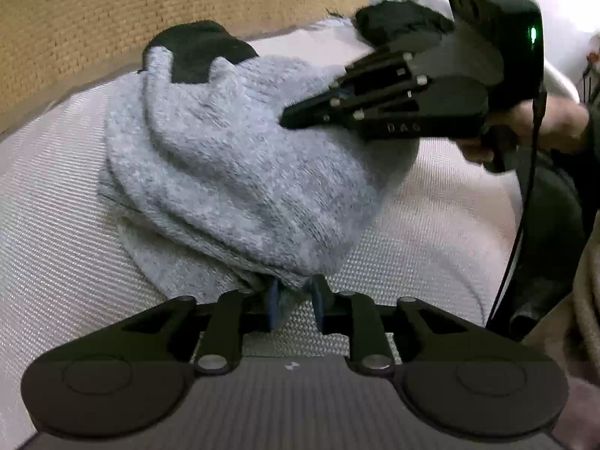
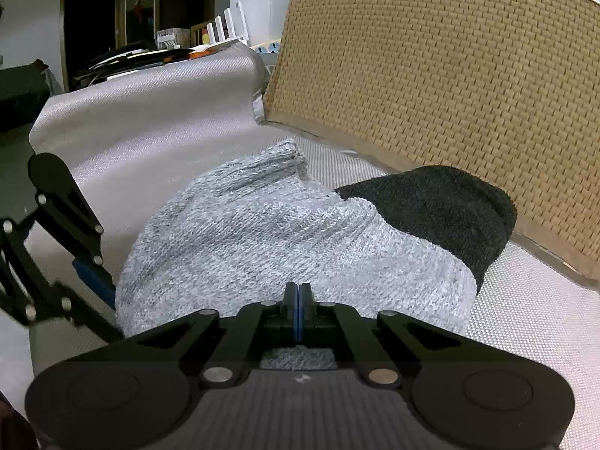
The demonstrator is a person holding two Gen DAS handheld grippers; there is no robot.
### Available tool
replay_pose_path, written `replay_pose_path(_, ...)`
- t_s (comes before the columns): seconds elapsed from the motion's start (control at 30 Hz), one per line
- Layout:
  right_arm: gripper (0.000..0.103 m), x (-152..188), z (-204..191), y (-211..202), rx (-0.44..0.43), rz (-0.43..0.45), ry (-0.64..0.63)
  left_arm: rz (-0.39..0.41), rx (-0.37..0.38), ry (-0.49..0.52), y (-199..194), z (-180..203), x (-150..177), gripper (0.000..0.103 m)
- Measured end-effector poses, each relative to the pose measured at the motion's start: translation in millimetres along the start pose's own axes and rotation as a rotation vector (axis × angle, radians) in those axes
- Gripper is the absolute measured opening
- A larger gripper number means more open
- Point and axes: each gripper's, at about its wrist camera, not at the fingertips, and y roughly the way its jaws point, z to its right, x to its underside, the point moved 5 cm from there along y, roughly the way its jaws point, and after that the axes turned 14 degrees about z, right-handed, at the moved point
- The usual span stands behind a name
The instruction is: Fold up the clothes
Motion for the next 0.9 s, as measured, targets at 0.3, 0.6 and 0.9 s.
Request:
replay_pose_path(0.3,0.0,0.9,-0.6,-1.8,-0.001,0.011,-0.007,-0.037,-0.003,0.157,6.5,8.4,-2.8,0.011)
replay_pose_path(0.6,0.0,1.7,-2.2,-2.0,0.007,0.012,-0.013,-0.041,-0.044,0.136,16.4,13.4,0.9,0.016)
replay_pose_path(0.9,0.0,2.3,-3.7,-3.9,0.008,0.03,-0.035,-0.064,-0.126,0.207,-4.8,6.2,5.7,0.008)
